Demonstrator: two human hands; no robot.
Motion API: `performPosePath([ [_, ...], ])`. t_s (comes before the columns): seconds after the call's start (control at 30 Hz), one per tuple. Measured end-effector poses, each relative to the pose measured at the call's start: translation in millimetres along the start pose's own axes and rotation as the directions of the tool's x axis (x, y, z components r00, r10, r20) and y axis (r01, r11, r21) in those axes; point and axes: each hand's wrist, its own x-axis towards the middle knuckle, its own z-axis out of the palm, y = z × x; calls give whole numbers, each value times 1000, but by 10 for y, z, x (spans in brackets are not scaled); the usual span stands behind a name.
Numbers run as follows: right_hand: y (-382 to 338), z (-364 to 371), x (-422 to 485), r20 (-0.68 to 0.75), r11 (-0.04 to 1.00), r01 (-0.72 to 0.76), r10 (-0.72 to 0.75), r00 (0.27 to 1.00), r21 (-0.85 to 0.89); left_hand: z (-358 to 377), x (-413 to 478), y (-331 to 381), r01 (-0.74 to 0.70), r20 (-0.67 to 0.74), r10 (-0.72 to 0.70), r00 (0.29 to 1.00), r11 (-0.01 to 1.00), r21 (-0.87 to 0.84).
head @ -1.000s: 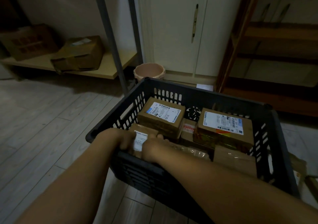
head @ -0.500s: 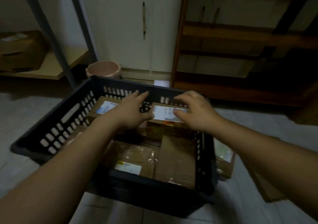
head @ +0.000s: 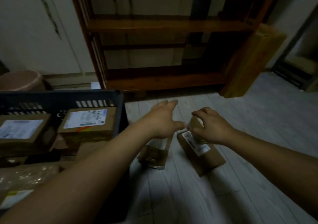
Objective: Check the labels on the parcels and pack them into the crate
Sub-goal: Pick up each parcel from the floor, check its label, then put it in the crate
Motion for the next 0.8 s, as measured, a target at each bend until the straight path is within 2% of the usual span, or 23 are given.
performPosePath([
  [0.1,422,64,-105,39,996,-77,76,996,37,489,320,191,76,74,-72,995,996,-49],
  [0.2,791,185,-138,40,974,-181,177,983,139,871,608,262,174,123,-172,977,985,-8],
  [0.27,1008,265,-101,48,955,-217,212,976,202,1041,786,307,231,156,-217,964,970,-75],
  [0.37,1274,364,24,82,917,-278,265,961,287,1238,1040,350,298,133,-277,952,937,-183],
  [0.53,1570,583,329,173,789,-384,345,923,479,1549,1391,423,335,167,-295,941,882,-331],
  [0.67,1660,778,472,298,620,-506,413,860,599,1762,1570,453,297,155,-254,955,845,-446],
  [0.77,1691,919,515,358,635,-507,359,862,583,1899,1655,388,352,207,-285,936,747,-564],
  [0.8,1691,951,510,366,602,-497,337,867,625,1929,1670,364,380,232,-302,925,712,-590],
])
